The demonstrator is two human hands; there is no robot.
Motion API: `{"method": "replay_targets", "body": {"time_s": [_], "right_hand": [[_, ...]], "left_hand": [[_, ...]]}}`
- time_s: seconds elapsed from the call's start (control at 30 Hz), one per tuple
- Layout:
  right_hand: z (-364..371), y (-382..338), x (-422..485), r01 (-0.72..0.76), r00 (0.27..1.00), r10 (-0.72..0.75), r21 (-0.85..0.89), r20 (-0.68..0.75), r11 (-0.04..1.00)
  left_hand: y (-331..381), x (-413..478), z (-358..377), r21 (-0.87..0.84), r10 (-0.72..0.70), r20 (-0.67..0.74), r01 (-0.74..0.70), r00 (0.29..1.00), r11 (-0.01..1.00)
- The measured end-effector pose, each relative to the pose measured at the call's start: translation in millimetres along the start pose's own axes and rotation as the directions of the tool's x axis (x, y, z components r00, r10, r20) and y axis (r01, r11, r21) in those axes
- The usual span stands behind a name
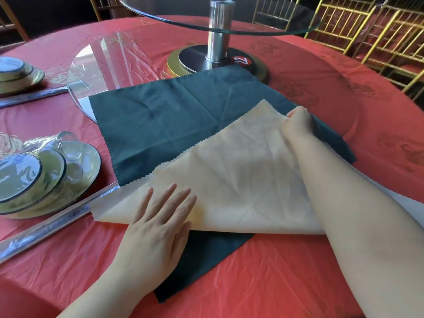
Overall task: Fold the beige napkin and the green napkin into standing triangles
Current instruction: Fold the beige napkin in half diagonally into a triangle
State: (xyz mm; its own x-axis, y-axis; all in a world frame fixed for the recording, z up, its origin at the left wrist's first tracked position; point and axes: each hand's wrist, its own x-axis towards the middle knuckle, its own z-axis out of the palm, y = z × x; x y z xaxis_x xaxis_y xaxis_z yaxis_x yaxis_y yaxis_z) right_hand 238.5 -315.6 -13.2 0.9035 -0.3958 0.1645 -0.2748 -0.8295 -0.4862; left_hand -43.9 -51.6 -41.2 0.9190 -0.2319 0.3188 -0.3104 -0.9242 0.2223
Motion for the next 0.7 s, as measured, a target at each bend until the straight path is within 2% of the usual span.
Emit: {"method": "replay_targets", "body": {"time_s": [0.07, 0.23, 0.33, 0.4, 0.43, 0.5, 0.57, 0.6, 0.7], "right_hand": [[1, 2, 2, -0.018, 1.000, 0.018, -0.027, -0.008, 0.999], [-3, 3, -2, 0.052, 0.998, -0.050, -0.058, 0.039, 0.997], [-11, 0, -16, 0.148, 0.986, -0.154, -0.101, -0.060, 0.984], [-14, -10, -35, 0.277, 0.952, -0.291, -0.133, -0.100, 0.952], [-14, -17, -46, 0.361, 0.927, -0.371, -0.142, -0.051, 0.922], [-9, -31, -66, 0.494, 0.867, -0.471, -0.156, 0.163, 0.856], [-3, -38, -79, 0.550, 0.802, -0.458, -0.175, 0.383, 0.817], [0, -38, -81, 0.562, 0.780, -0.439, -0.189, 0.446, 0.806], [6, -36, -76, 0.524, 0.788, -0.357, -0.241, 0.502, 0.817]], "left_hand": [[-1, 0, 2, 0.017, 0.001, 0.026, -0.002, 1.000, 1.000], [-3, -1, 6, 0.049, -0.069, 0.091, 0.064, 0.994, 0.997], [-3, -2, 7, 0.063, -0.095, 0.110, 0.088, 0.989, 0.994], [-4, -1, 7, 0.075, -0.106, 0.121, 0.097, 0.987, 0.992], [-4, -2, 7, 0.083, -0.110, 0.129, 0.100, 0.985, 0.991], [-4, -1, 8, 0.114, -0.120, 0.161, 0.102, 0.980, 0.988], [-4, -1, 10, 0.168, -0.133, 0.191, 0.101, 0.972, 0.981], [-4, -1, 11, 0.193, -0.143, 0.202, 0.104, 0.969, 0.976], [-5, -3, 13, 0.235, -0.192, 0.200, 0.143, 0.961, 0.961]]}}
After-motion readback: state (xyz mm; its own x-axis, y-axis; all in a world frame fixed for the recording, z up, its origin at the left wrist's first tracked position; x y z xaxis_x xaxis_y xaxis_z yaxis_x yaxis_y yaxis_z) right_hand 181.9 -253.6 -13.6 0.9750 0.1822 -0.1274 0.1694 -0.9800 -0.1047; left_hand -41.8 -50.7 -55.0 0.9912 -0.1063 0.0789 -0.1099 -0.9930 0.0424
